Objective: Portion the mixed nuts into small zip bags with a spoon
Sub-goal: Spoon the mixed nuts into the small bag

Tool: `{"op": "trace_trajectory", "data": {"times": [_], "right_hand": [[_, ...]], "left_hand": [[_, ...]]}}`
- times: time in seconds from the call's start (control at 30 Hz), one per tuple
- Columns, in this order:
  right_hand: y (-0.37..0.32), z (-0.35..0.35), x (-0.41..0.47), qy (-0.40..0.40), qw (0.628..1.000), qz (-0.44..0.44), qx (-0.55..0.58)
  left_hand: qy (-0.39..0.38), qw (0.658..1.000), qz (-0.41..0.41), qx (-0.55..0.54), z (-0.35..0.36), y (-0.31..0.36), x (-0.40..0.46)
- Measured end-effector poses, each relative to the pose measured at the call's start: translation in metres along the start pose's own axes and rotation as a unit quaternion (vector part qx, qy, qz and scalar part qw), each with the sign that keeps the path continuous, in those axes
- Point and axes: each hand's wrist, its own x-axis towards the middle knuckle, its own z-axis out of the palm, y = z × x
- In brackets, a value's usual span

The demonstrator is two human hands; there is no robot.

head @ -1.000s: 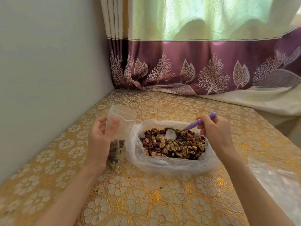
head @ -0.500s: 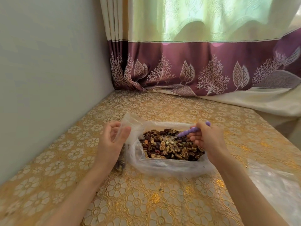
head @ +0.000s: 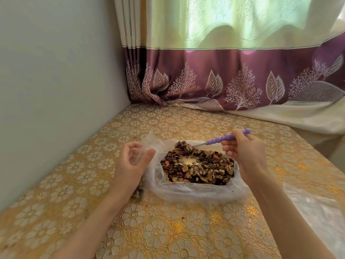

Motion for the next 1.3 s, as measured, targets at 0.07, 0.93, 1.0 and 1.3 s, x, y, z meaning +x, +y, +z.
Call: {"op": "trace_trajectory", "data": {"times": [0.07, 0.93, 1.0, 1.3], "right_hand": [[-0.007, 0.004, -0.004, -0.007, 1.0, -0.022, 0.015], [-0.02, 0.035, -0.039, -0.231, 0.963, -0.129, 0.045], [-0.019, 0.034, -0.037, -0.183, 0.971, -0.136, 0.072], [-0.002, 0.019, -0.019, -0.023, 0.982, -0.177, -0.053]], "left_hand": [[0.001, 1.0, 0.002, 0.007, 0.001, -0.001, 0.0], [0.03, 0.995, -0.001, -0.099, -0.005, 0.005, 0.002], [0.035, 0.993, 0.002, -0.114, -0.007, 0.005, 0.004], [0.058, 0.99, 0.02, -0.128, -0.012, 0.005, 0.006]]}}
